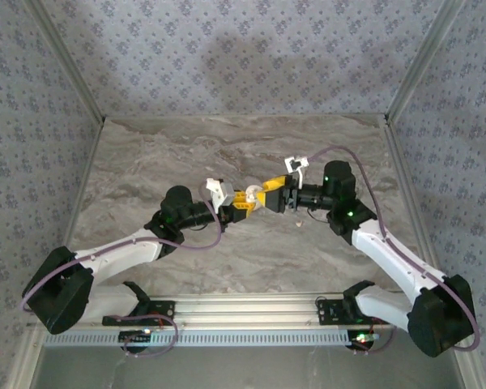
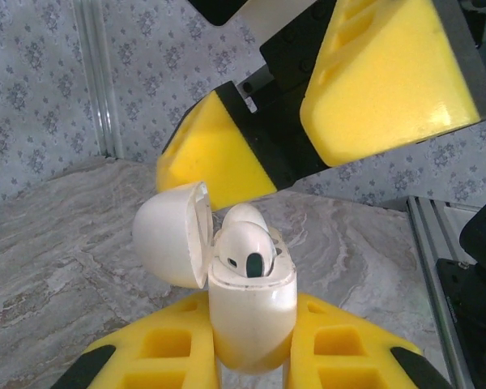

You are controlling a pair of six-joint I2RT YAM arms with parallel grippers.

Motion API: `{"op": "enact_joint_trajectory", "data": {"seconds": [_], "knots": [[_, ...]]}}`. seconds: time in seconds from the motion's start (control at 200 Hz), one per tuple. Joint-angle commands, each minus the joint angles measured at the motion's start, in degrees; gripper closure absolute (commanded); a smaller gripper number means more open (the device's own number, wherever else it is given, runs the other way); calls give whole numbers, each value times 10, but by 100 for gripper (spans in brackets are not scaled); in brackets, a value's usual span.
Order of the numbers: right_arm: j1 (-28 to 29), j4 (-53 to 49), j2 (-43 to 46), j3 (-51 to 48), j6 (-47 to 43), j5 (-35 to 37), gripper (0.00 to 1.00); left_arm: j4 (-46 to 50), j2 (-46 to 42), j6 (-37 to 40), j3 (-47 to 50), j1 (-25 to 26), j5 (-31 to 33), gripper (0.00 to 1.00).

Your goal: Insert the wireless bluetooth earbuds into the charging case

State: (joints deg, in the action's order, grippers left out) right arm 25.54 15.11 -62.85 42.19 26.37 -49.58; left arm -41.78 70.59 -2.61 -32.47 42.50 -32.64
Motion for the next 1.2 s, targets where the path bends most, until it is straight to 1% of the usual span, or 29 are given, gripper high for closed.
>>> {"op": "enact_joint_trajectory", "data": {"seconds": [0.0, 0.135, 0.305, 0.38, 0.54, 0.725, 0.879, 0.999, 1.149, 1.194], "knots": [[3, 18, -15, 27, 4, -36, 28, -5, -14, 9, -9, 1, -21, 89], [7, 19, -28, 36, 5, -48, 28, -3, -13, 10, -12, 2, -24, 89], [8, 29, -21, 32, 5, -56, 29, 3, -12, 15, -15, 1, -22, 89], [8, 34, -15, 28, 5, -61, 31, 4, -11, 15, -14, 0, -20, 88], [7, 38, 13, 9, 6, -68, 39, 4, -11, 11, -10, -6, -15, 89], [-2, 27, 58, -27, 7, -55, 45, 2, -13, 4, -6, -14, -17, 89], [-15, -15, 73, -29, 2, -21, 45, 9, -13, -5, -6, -16, -16, 89], [-23, -77, 61, -10, -14, 26, 44, 63, -25, -9, -14, -18, 11, 89], [-23, -110, 21, 3, -11, 70, 43, 214, -41, -12, -50, -29, 85, 89], [-23, -120, 11, 7, -7, 86, 43, 243, -43, -23, -55, -38, 90, 89]]}}
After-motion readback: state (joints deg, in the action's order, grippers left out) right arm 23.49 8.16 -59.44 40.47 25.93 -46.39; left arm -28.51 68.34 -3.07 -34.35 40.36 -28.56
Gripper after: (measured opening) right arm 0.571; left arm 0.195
